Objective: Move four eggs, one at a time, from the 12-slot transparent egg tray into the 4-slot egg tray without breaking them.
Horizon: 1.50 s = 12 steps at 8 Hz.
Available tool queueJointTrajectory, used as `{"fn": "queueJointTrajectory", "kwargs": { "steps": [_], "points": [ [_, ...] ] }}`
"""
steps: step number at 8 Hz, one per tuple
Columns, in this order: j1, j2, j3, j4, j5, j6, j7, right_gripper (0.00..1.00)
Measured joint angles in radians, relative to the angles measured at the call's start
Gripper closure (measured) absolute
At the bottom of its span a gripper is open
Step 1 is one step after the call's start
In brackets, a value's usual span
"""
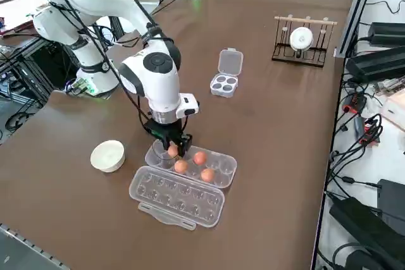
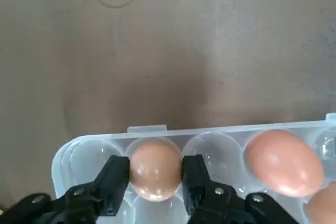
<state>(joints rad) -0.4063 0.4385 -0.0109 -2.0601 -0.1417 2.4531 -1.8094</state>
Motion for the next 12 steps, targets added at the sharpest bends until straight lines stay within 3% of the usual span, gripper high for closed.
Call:
{"fn": "queueJointTrajectory", "kwargs": {
  "steps": [3,6,9,12],
  "points": [
    [-0.003,-0.023,0.000,0.021,0.000,-0.052,0.000,0.42],
    [0.002,-0.117,0.008,0.121,0.002,-0.271,0.057,0.42],
    [0.095,-0.226,0.023,0.149,0.007,-0.444,0.381,0.42],
    [0.252,-0.226,0.044,0.132,0.088,-0.496,0.734,0.42]
  ]
}}
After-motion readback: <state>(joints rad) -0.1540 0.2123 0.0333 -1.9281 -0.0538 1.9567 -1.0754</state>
